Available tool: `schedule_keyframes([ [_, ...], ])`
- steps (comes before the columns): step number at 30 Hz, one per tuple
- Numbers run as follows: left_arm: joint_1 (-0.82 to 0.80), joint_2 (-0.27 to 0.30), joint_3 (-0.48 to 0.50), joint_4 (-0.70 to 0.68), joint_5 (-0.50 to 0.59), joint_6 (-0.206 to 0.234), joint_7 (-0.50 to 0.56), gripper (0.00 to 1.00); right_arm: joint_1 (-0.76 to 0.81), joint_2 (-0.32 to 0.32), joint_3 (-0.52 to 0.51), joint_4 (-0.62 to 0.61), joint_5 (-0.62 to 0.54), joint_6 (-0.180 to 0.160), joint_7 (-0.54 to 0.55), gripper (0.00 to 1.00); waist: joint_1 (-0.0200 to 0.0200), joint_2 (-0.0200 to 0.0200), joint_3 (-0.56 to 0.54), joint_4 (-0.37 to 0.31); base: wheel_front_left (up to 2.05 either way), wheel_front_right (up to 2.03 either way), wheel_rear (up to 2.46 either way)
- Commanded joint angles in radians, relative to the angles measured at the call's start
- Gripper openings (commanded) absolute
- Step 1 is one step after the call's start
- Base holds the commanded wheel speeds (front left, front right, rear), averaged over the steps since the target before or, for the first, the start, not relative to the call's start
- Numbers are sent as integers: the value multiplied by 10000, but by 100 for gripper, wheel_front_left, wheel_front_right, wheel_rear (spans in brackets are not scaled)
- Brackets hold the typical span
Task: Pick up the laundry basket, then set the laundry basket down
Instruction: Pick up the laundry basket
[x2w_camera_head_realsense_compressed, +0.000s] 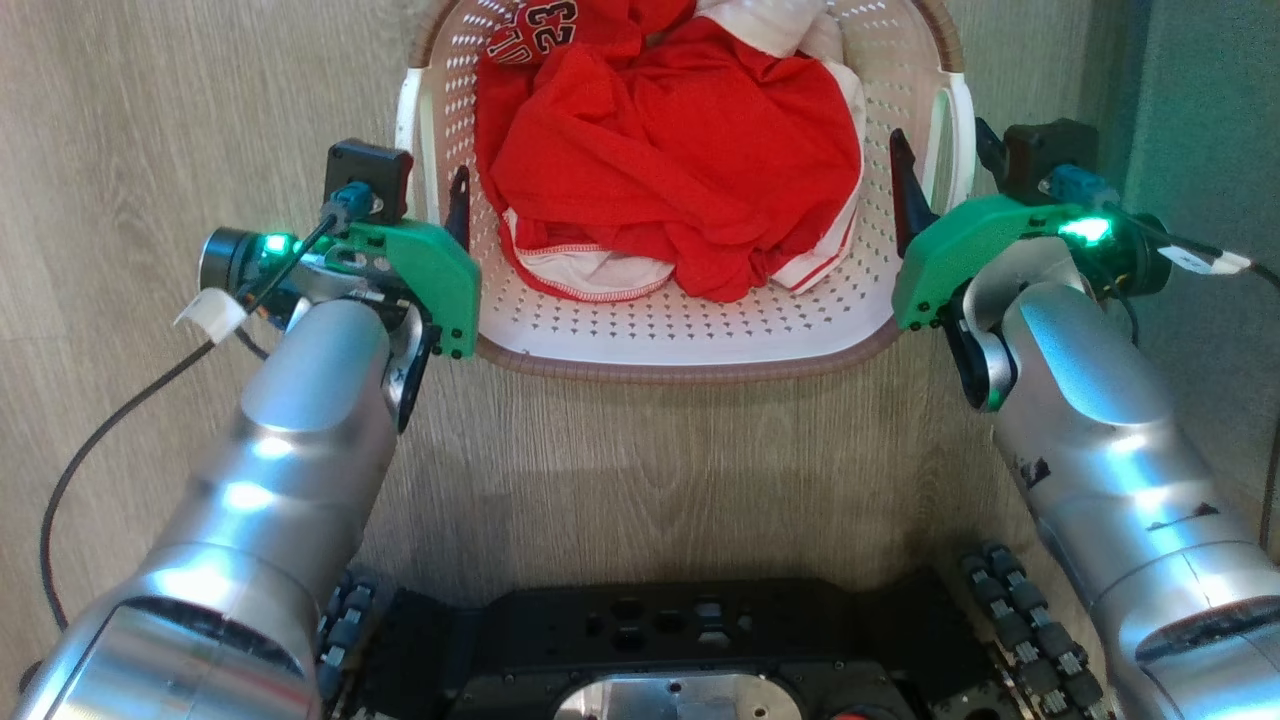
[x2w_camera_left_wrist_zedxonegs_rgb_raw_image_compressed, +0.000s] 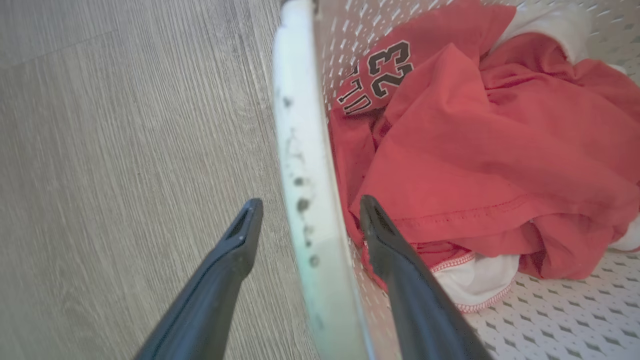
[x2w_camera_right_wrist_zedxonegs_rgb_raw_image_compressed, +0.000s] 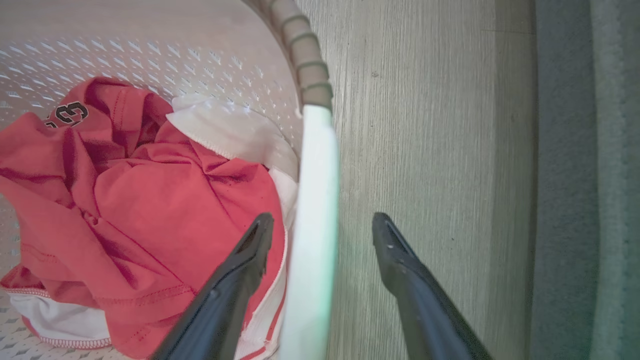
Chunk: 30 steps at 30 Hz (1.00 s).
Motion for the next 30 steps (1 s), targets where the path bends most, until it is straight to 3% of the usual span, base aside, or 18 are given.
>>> schedule_keyframes([
  [1,97,218,51,-9,-72,71,-93,94,355,116,201,-36,76,23,-122,100,-1,0,20,6,0,0,0],
  [2,60,218,-60,21,-148,89,-93,67,299,116,255,49,153,23,-122,73,-1,0,24,4,0,0,0],
  [3,48,218,-110,39,-189,94,-93,47,279,116,287,95,202,23,-122,49,-1,0,18,0,0,0,0],
  [4,48,218,-110,39,-189,94,-93,47,279,116,287,95,202,23,-122,49,-1,0,18,0,0,0,0],
  [5,38,218,-163,61,-229,91,-93,31,260,116,319,141,246,23,-122,38,-1,0,9,-5,0,0,0],
  [6,28,218,-219,92,-278,71,-93,0,238,116,352,199,279,23,-122,26,-1,0,-2,-13,0,0,0],
  [7,0,218,-331,138,-365,56,-93,0,192,116,378,371,355,23,-122,0,-1,0,-25,-21,0,0,0],
  [20,124,218,-951,204,-1016,122,-93,0,66,116,617,940,700,23,-122,0,-1,0,-366,-27,0,0,0],
  [30,614,218,-1428,452,-1624,154,-90,0,172,116,986,1760,943,23,-122,0,-1,0,-1230,-91,0,0,0],
])
